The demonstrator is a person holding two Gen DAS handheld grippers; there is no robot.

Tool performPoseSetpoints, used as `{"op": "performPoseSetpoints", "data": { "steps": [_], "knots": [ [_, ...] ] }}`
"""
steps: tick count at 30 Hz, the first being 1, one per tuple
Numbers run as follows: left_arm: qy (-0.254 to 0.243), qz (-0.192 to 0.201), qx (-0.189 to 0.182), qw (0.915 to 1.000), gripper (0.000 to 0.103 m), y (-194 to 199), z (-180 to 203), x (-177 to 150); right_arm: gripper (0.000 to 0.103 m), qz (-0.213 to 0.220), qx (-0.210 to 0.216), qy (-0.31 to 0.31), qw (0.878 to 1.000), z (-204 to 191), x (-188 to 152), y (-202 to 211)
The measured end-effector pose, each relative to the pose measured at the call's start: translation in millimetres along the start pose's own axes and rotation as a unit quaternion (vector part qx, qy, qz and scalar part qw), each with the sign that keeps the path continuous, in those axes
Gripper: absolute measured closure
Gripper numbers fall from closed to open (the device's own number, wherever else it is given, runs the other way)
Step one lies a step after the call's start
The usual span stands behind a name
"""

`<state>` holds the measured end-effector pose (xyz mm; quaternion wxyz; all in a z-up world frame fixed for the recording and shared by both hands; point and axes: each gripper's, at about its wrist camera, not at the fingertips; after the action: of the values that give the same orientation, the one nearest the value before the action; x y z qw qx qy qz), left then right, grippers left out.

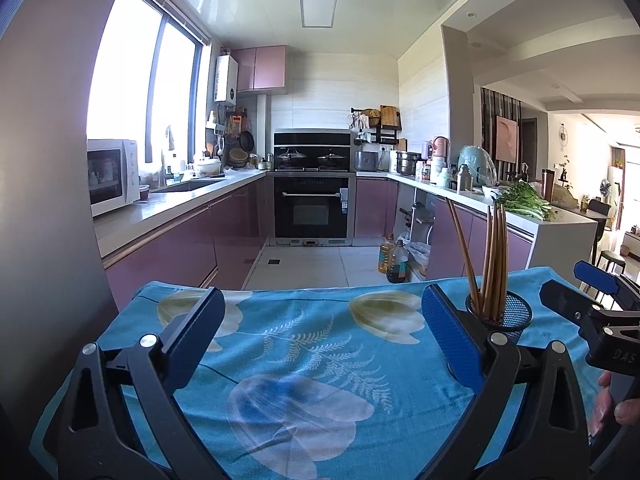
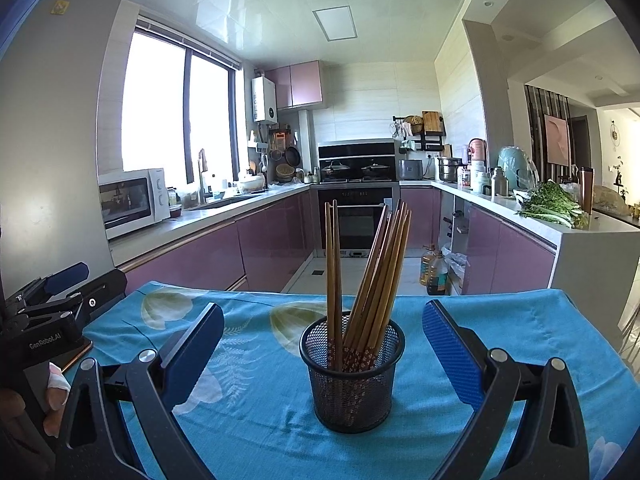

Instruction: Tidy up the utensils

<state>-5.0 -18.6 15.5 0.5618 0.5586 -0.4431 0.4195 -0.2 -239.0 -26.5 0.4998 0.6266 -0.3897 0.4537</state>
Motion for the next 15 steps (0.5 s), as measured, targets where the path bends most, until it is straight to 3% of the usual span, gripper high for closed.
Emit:
{"op": "performPoseSetpoints", "data": {
  "steps": [15],
  "knots": [
    [-0.009, 0.008, 0.011, 0.9999, 0.006, -3.5, 5.8, -6.4, 0.007, 0.009, -0.010, -0.005, 1.000, 1.8, -3.6, -2.2]
  ]
}}
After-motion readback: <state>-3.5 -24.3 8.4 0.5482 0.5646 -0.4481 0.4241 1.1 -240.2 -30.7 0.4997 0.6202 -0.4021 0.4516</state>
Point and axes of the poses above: each gripper's, at about its wrist camera, not at the fingertips, and y roughly against the way its jaws point, z to its right, x to its top, and after that the axes turned 1 degree about -y, right-handed
